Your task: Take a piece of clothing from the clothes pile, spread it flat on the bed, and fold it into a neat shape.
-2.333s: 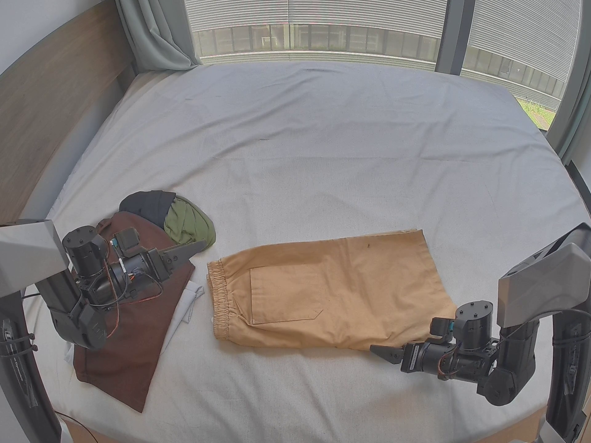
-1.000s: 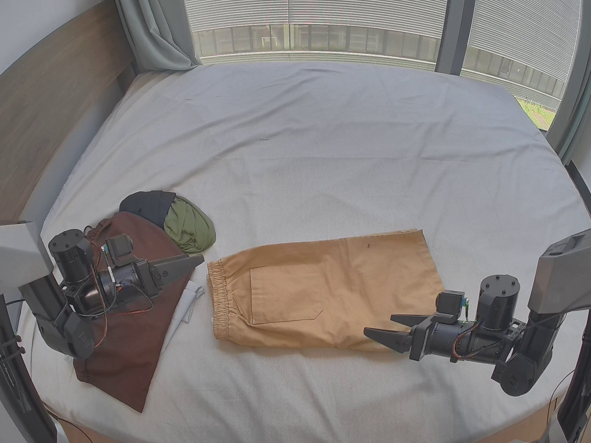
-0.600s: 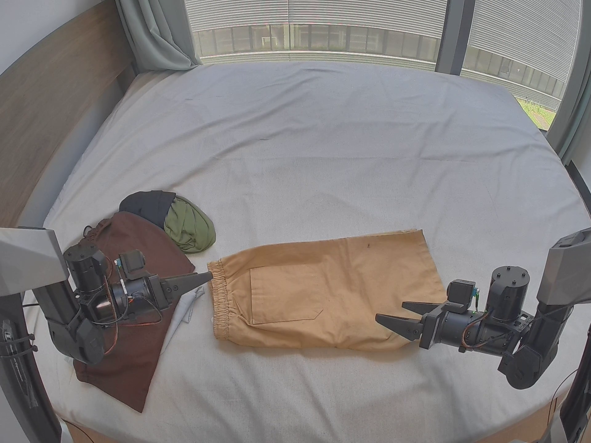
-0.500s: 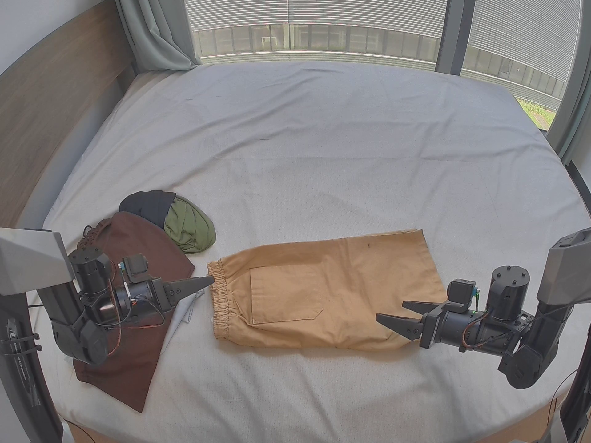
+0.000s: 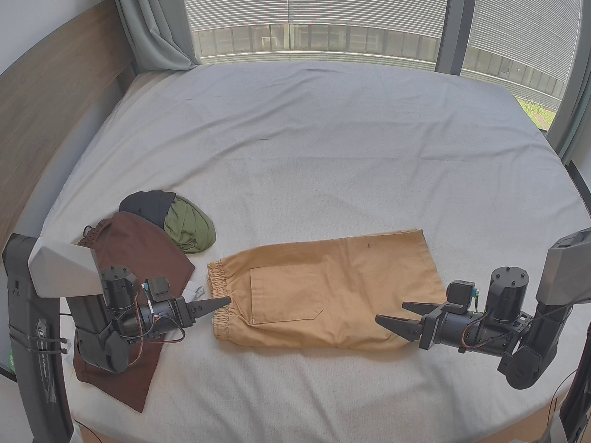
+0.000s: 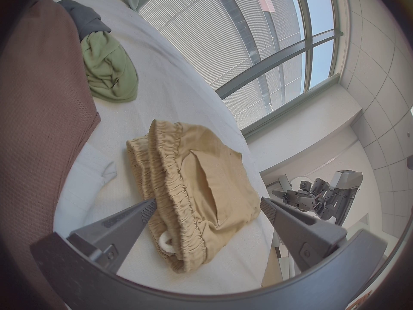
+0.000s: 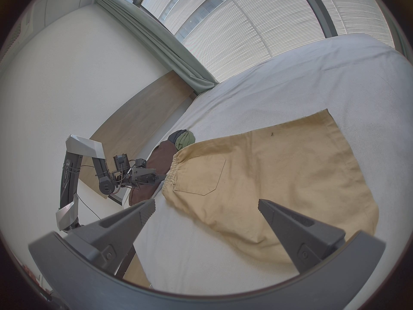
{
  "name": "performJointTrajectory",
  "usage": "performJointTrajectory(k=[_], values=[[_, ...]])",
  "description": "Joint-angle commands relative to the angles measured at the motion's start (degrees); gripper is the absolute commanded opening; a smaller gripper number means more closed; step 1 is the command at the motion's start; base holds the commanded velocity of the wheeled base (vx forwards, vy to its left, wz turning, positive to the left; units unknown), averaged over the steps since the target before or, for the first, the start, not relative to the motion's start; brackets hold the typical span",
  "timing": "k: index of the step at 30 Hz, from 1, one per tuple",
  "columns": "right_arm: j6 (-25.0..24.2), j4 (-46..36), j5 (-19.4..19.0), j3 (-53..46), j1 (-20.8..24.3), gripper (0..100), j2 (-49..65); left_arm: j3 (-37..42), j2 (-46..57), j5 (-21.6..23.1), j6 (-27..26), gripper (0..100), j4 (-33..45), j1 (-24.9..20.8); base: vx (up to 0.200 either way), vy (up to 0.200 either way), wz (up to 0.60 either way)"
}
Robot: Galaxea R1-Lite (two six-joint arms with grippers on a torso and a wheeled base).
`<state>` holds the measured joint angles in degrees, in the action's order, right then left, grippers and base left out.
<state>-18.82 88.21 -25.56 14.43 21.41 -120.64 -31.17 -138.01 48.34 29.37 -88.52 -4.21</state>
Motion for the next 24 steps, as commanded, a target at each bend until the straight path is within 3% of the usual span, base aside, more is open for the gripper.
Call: performJointTrajectory(k=[1,24], values=[[0.1,0.03,-0.01,0.07,-0.05,100,-0.83,-0.29,-1.82,-0.08,-0.01,100,0.01,-0.01,0.0,0.0,0.0],[0.1,0.03,-0.01,-0.02,0.04,100,-1.35,-2.31,-5.52,-2.02,-0.71,100,0.01,-0.1,0.0,0.0,0.0]])
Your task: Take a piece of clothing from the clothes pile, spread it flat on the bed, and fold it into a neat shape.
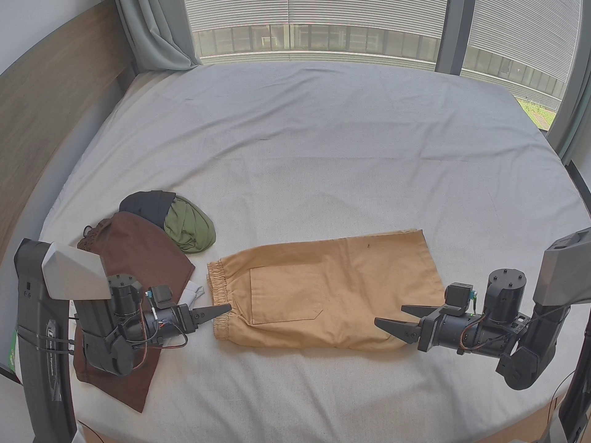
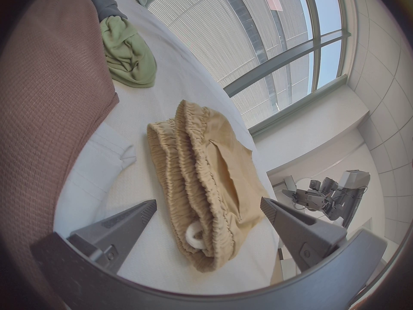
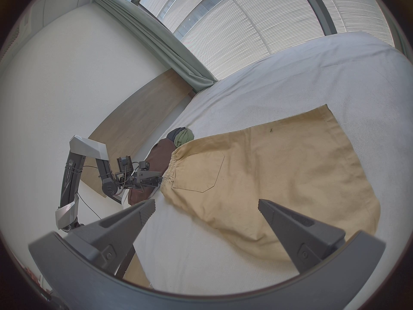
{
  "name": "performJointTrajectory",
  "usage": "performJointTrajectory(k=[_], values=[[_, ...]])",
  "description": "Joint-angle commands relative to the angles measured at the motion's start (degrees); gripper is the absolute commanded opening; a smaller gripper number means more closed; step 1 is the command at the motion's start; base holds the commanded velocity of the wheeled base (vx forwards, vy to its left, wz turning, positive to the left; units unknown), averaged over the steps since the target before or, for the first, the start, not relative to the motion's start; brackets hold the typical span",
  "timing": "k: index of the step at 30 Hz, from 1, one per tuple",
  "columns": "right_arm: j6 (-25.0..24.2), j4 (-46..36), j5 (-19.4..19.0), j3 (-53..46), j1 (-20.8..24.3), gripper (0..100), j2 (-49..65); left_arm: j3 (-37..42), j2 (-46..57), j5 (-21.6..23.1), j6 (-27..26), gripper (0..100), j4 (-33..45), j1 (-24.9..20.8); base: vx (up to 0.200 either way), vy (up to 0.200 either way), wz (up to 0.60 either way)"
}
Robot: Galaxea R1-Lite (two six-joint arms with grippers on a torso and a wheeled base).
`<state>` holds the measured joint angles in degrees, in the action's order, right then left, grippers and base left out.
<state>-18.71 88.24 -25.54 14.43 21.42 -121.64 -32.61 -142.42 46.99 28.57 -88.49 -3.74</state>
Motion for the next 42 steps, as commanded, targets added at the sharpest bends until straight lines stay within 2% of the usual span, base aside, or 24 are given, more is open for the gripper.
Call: performJointTrajectory(k=[1,2,5,8,42], values=[[-0.01,0.01,-0.04,0.07,0.03,100,-0.44,-1.05,-1.45,-1.82,0.17,100,-0.01,-1.09,0.0,0.0,0.0],[-0.01,0.01,-0.04,-0.02,0.03,100,-0.44,-1.05,-1.54,-1.99,0.17,100,-0.01,-1.18,0.0,0.0,0.0],[-0.01,0.01,0.05,0.07,0.03,100,-0.71,-2.19,-3.39,-6.48,0.34,100,-0.01,-3.9,0.0,0.0,0.0],[-0.01,0.01,0.05,0.07,-0.06,100,-0.88,-2.81,-4.0,-7.36,0.52,100,-0.01,-4.78,0.0,0.0,0.0],[-0.01,0.01,0.05,0.07,0.11,100,-1.41,-5.1,-3.83,-9.55,1.48,100,-0.1,-5.13,0.0,0.0,0.0]])
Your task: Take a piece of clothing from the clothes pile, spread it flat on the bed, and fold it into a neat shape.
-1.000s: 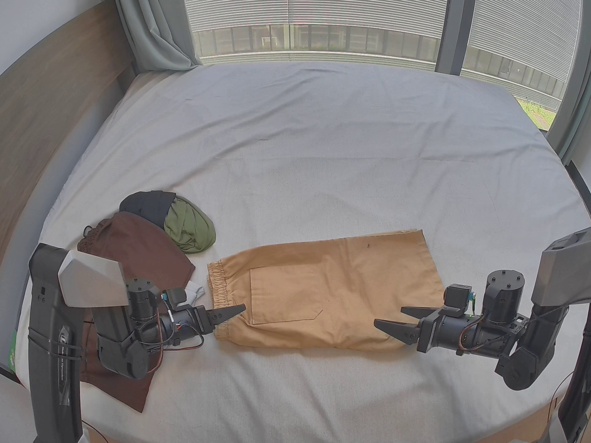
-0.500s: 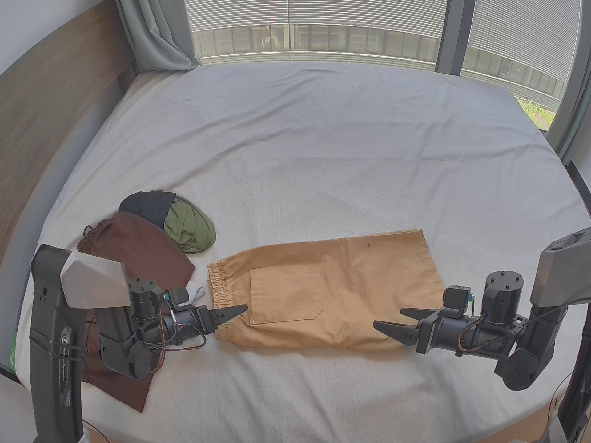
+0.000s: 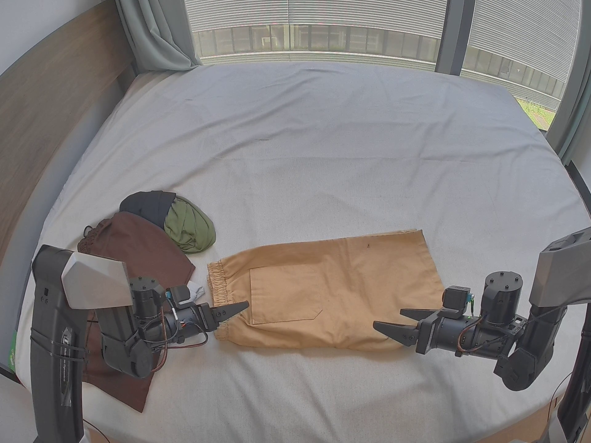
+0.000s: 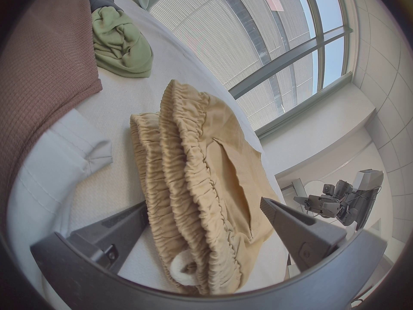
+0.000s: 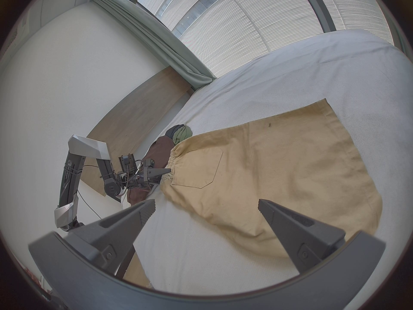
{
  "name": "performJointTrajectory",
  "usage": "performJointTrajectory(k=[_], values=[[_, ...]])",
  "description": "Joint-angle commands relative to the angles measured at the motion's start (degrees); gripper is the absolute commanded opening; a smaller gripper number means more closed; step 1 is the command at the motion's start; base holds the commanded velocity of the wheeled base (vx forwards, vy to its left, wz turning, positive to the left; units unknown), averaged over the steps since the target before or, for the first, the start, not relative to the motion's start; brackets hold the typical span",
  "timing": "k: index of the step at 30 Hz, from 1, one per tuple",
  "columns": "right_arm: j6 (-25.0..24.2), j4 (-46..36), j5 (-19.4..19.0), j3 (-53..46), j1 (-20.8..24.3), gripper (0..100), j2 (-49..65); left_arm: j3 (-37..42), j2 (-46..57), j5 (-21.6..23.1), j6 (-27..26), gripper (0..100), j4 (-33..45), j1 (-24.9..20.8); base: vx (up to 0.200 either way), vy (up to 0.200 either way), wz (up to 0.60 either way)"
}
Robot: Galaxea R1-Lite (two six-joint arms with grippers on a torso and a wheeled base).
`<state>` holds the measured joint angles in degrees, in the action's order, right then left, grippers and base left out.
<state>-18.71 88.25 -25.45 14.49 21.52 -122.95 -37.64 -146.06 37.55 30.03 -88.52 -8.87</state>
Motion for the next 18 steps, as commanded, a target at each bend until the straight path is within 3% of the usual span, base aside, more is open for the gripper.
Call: performJointTrajectory(k=[1,18], values=[[-0.01,-0.01,-0.03,0.01,0.02,100,-0.09,-0.06,-0.19,-0.02,0.03,0,-0.08,0.0,0.0,0.0,0.0],[0.08,-0.01,0.05,0.01,-0.07,100,-1.32,0.38,2.0,0.95,-0.05,0,-0.08,0.53,0.0,0.0,0.0]])
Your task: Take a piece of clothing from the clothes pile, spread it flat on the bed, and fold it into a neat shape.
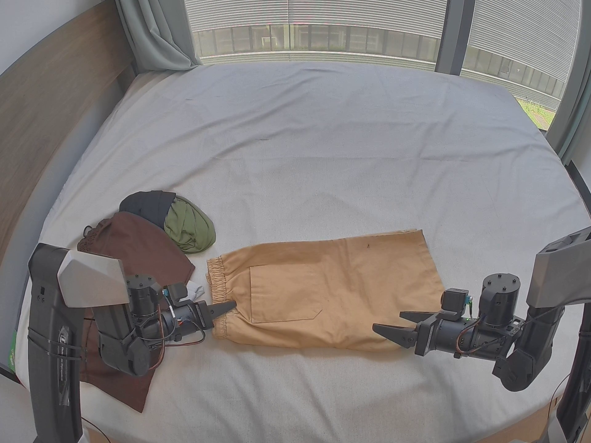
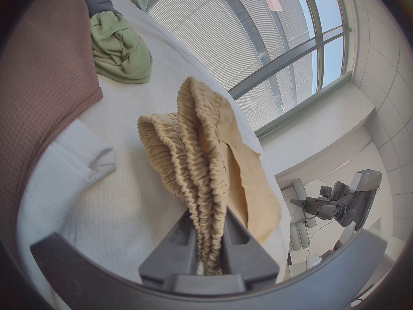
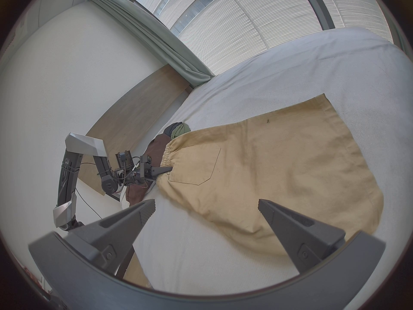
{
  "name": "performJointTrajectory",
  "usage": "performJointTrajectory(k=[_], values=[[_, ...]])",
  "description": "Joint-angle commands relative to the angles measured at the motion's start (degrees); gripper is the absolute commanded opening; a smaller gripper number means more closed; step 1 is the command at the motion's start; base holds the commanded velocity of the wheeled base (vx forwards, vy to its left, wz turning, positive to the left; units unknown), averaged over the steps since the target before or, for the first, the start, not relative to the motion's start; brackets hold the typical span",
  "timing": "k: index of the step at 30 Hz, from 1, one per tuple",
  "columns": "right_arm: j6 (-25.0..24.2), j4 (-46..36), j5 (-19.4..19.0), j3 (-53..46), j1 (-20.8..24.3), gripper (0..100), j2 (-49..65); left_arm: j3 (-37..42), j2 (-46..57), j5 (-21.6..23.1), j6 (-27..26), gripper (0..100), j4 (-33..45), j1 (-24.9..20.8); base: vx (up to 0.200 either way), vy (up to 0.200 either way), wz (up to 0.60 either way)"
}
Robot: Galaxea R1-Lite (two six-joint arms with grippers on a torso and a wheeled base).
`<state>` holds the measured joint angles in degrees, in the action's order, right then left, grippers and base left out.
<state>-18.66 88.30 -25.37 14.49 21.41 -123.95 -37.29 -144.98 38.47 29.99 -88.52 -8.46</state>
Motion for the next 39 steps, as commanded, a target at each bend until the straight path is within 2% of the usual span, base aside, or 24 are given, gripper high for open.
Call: performJointTrajectory(k=[1,17,39], values=[[0.03,0.03,-0.03,0.01,0.04,100,-0.32,0.03,1.02,0.02,-0.02,0,-0.17,0.2,0.0,0.0,0.0],[1.96,0.03,0.14,0.01,-0.14,100,-2.7,1.52,4.62,2.31,0.25,0,-0.17,1.34,0.0,0.0,0.0],[1.96,0.03,0.14,0.1,-0.14,100,-2.7,4.6,8.4,11.18,0.51,0,-0.17,7.76,0.0,0.0,0.0]])
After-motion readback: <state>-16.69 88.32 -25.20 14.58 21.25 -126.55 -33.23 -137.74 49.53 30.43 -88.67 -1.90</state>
